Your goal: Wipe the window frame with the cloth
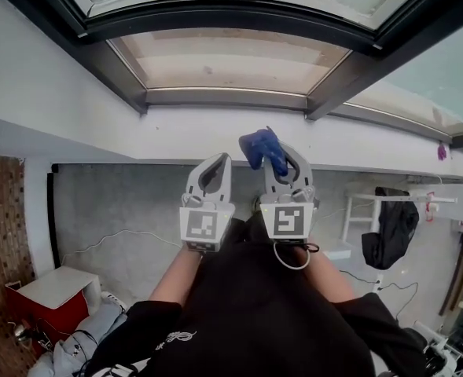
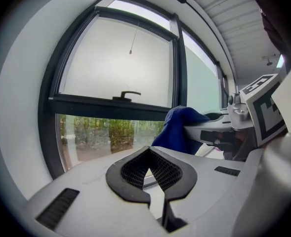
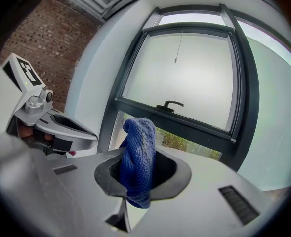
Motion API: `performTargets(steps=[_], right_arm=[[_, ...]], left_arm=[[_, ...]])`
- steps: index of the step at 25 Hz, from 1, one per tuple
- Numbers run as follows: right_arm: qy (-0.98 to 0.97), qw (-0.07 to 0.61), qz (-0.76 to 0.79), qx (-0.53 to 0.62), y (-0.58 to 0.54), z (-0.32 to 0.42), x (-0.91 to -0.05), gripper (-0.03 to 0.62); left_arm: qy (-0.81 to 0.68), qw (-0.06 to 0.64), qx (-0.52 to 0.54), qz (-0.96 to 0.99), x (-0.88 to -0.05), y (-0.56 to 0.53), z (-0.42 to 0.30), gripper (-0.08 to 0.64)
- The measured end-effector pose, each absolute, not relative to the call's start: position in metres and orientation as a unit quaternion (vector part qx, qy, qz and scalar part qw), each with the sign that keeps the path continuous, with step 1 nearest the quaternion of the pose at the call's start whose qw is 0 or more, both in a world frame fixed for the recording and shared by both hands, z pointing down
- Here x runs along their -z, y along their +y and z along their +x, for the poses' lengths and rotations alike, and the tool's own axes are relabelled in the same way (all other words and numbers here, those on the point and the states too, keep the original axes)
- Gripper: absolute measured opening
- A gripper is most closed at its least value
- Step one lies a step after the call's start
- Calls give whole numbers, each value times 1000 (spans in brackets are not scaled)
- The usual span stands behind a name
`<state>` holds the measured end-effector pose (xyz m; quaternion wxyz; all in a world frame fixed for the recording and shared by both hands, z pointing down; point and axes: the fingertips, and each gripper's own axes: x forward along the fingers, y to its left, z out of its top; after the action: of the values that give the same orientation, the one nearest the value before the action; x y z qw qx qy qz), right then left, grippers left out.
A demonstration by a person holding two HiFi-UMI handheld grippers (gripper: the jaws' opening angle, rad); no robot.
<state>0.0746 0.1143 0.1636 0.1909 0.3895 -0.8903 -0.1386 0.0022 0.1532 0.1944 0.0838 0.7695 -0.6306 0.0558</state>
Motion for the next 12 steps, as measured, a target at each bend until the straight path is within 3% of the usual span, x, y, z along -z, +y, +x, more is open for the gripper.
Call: performTargets(steps=[12], right_arm=[[-883,161,440,46,78,67,-166,37]], left_arm=[[-603,91,-58,790,-200,114,-3,5]])
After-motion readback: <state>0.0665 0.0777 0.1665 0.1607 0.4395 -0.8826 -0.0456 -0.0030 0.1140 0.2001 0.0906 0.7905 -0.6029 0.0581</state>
